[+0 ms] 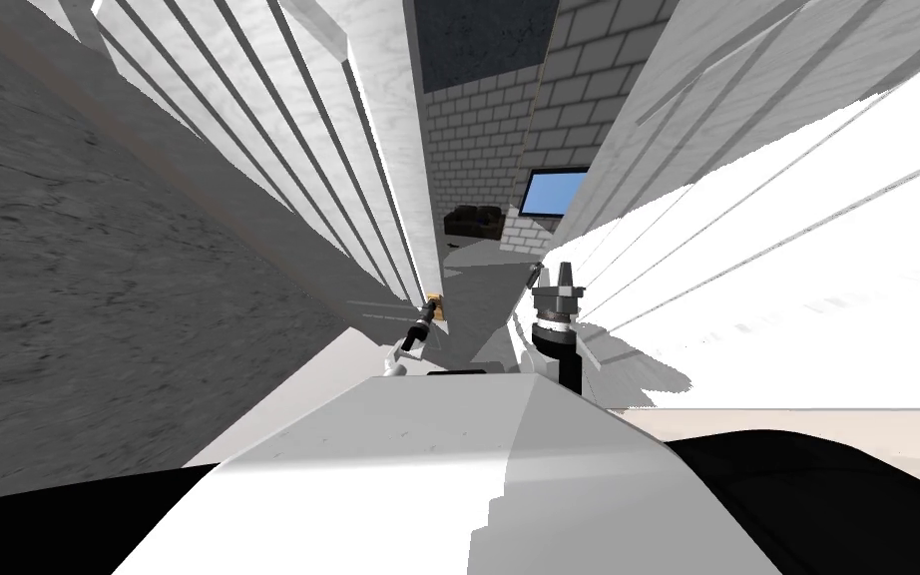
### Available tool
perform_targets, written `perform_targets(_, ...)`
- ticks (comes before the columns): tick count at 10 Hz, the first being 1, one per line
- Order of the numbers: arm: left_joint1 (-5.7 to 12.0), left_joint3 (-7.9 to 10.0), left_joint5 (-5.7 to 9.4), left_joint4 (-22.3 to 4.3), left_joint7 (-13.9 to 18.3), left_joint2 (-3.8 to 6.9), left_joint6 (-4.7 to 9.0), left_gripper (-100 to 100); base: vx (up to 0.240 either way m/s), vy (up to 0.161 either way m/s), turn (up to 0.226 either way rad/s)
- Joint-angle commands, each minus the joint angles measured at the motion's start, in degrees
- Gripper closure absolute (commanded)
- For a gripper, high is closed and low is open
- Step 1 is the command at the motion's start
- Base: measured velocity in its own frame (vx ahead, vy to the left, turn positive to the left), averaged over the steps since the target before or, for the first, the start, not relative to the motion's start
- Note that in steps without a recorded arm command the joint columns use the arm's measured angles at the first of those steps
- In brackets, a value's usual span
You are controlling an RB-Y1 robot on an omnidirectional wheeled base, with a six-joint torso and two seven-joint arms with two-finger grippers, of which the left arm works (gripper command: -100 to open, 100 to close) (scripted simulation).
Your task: Push the door open
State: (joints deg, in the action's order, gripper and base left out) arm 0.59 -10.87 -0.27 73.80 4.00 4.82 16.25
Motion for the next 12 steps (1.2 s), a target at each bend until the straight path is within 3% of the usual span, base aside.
perform_targets(1,0.31,1.66,0.22,0.2,-0.1,0.62,0.01,100,0.089,-0.083,0.057)
perform_targets(12,2.14,7.43,0.66,-2.37,-1.46,-0.39,0.28,100,0.09,-0.086,0.05)
